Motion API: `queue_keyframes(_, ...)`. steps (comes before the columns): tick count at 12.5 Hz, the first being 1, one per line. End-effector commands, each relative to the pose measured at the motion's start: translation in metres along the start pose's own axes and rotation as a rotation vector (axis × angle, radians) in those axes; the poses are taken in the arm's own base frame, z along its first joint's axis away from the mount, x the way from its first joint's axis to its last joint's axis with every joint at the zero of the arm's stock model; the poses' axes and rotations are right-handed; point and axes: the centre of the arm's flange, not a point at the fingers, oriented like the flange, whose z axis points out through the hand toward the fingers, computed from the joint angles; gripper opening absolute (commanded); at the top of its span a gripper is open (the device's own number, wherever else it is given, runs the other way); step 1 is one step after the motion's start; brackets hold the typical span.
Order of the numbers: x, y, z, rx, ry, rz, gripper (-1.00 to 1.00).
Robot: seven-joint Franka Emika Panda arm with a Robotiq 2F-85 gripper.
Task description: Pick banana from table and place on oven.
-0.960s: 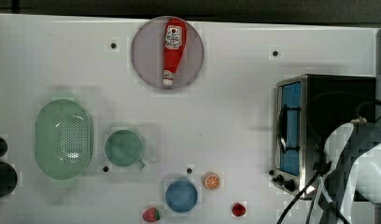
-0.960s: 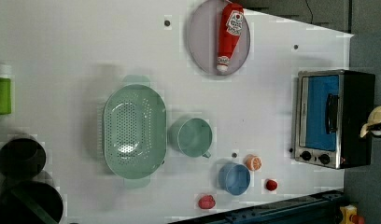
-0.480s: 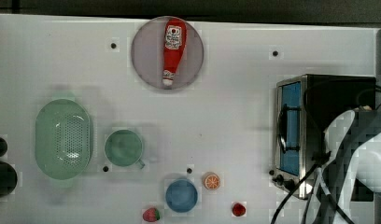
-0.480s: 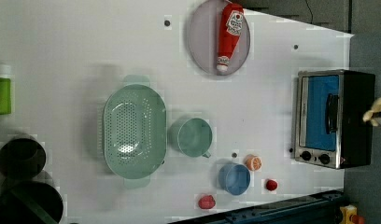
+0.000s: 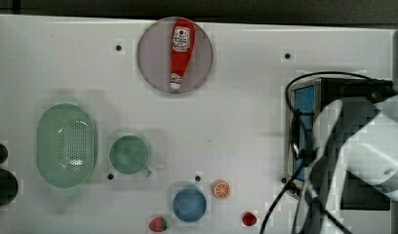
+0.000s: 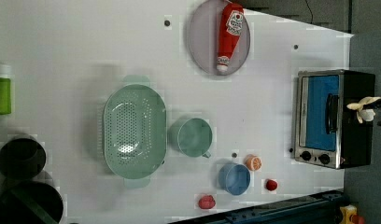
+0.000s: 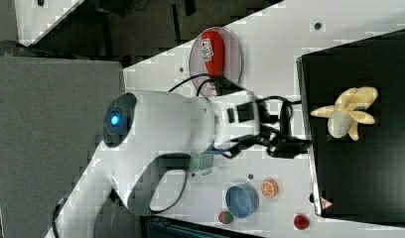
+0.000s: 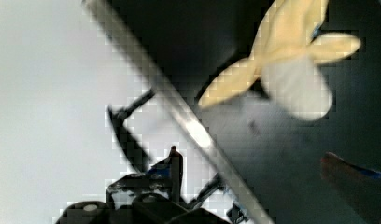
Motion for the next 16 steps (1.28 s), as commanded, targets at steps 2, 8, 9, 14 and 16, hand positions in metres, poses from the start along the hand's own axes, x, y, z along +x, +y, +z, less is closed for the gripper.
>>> queue_keyframes(2,-0.027,-0.107,-0.086,0.135,0.128,-0.036,1.0)
queue_keyframes(8,-0.124,-0.214,-0.158,0.188,0.041,0.31,1.0)
queue_keyframes(9,-0.142,-0.218,-0.171,0.182,0.03,0.284,1.0)
queue_keyframes(14,-0.185,-0.194,-0.217,0.166,0.07,0.263,1.0)
queue_keyframes(16,-0.186,-0.188,-0.221,0.169,0.075,0.27,1.0)
